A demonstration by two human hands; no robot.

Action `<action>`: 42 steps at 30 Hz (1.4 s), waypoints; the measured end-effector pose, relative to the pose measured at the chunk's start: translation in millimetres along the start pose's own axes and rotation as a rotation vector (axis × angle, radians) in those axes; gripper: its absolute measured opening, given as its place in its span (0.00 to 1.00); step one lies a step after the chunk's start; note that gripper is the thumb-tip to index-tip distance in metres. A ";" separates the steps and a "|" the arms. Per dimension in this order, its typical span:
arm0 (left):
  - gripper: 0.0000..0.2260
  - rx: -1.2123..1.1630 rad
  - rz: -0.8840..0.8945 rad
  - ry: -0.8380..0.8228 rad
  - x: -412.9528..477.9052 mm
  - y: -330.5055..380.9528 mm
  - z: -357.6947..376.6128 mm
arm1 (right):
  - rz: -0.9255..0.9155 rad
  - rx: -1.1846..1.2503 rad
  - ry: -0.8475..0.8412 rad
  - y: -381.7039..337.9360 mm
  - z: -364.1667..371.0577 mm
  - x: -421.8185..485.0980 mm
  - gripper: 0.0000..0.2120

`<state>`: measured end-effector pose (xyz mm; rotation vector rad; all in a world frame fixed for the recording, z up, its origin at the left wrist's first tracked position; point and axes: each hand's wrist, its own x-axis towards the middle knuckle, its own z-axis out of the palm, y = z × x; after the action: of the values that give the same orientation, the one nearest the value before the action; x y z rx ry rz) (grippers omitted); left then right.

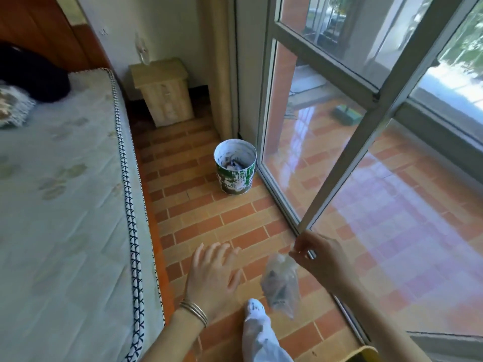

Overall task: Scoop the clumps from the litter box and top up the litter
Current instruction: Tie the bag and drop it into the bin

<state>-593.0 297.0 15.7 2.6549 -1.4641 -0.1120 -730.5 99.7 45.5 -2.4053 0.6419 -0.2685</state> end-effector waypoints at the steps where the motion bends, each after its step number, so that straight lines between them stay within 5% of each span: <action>1: 0.18 -0.004 -0.015 0.001 11.6 -7.0 -2.8 | -0.012 0.011 -0.005 -0.3 0.3 17.7 0.12; 13: 0.22 -0.016 -0.145 0.027 156.0 -83.3 -36.9 | -0.134 0.045 -0.033 -25.7 8.0 213.9 0.10; 29: 0.21 0.064 0.018 0.028 342.1 -245.3 -57.1 | -0.011 0.041 0.022 -64.3 62.5 414.1 0.16; 42: 0.23 0.052 0.091 -0.045 467.1 -332.7 -55.4 | 0.026 -0.069 -0.040 -68.7 86.3 562.3 0.05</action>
<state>-58.8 81.3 21.7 2.6372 -1.6203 -0.1278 -191.2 -93.8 39.4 -2.4596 0.6735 -0.1897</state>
